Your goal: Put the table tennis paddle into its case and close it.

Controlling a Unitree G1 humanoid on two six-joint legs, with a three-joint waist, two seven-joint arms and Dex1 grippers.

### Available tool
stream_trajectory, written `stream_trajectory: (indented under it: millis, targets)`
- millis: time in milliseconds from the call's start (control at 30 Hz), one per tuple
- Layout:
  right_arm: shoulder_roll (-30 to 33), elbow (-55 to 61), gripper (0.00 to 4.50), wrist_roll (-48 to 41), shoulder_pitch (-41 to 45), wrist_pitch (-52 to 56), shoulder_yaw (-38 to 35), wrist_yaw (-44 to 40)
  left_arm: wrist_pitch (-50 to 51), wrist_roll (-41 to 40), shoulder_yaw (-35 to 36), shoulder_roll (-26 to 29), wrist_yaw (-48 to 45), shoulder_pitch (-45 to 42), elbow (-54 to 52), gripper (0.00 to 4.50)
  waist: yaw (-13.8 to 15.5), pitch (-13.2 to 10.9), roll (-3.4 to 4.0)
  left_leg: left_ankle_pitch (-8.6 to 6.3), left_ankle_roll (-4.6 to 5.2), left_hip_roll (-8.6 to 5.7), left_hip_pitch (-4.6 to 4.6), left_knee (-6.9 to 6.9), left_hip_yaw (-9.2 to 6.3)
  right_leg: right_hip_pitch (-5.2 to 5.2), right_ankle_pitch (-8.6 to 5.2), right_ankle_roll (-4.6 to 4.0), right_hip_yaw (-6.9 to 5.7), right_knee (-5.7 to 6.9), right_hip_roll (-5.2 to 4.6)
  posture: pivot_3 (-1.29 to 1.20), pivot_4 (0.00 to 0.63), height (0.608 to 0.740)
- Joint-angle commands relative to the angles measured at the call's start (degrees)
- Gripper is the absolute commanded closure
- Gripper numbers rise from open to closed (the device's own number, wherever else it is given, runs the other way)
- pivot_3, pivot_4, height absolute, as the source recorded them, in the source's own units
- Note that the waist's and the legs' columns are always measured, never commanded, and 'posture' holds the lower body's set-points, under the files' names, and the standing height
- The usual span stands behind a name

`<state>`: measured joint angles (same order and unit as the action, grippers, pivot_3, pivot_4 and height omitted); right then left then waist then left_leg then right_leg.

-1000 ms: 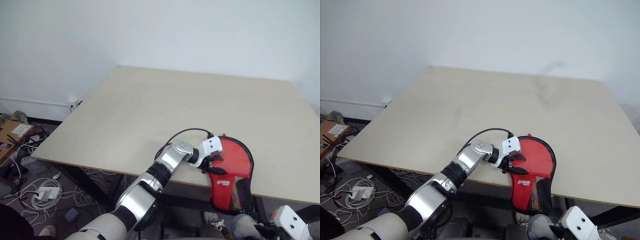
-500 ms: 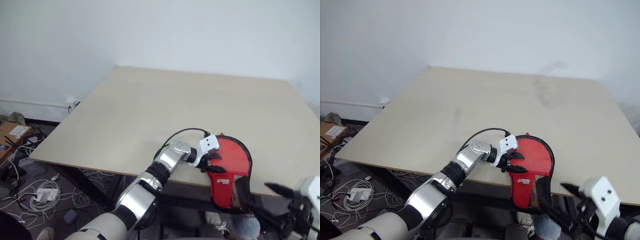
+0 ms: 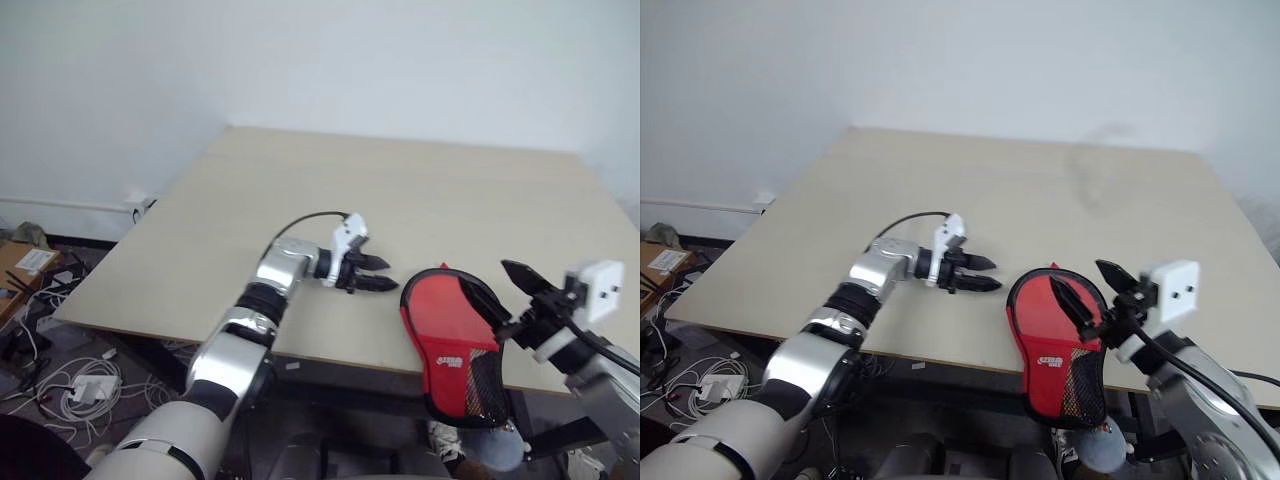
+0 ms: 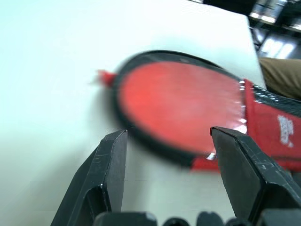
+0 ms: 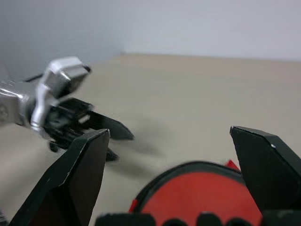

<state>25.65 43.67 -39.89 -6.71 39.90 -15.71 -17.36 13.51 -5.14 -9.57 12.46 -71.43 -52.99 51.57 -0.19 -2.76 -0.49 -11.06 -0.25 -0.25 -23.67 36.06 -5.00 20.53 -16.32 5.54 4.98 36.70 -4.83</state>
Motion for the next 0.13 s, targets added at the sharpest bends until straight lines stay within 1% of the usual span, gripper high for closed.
stream_trajectory:
  millis: [33, 67, 133]
  targets:
    - [-0.8, -3.3, 0.04, 2.5, 3.9, -3.1, 3.7, -0.9, 0.7, 0.9, 1.2, 4.3, 2.2, 2.1, -1.8, 1.56, 0.0, 0.0, 0.00, 0.01, 0.02, 0.00, 0.04, -0.01, -0.02, 0.00, 0.00, 0.00, -0.01, 0.03, 0.00, 0.00, 0.000, 0.740]
    - [-0.8, -4.2, 0.04, 2.8, 4.5, -3.5, 4.2, -1.4, 0.3, 1.4, 0.8, 5.5, 2.4, 3.4, -2.8, 1.56, 0.1, 0.0, 0.00, 0.01, 0.02, 0.01, 0.07, -0.02, -0.03, -0.01, 0.00, 0.00, -0.02, 0.04, 0.01, 0.00, 0.000, 0.740]
    - [-0.3, -8.0, 0.04, 4.1, 7.2, -4.4, 5.9, -2.9, 1.5, 0.9, 0.8, 8.9, 1.7, 9.1, -7.6, 1.56, 0.2, 0.0, 0.00, 0.02, 0.02, 0.00, 0.06, -0.02, -0.06, -0.03, 0.00, 0.00, -0.04, 0.04, 0.01, 0.00, 0.000, 0.740]
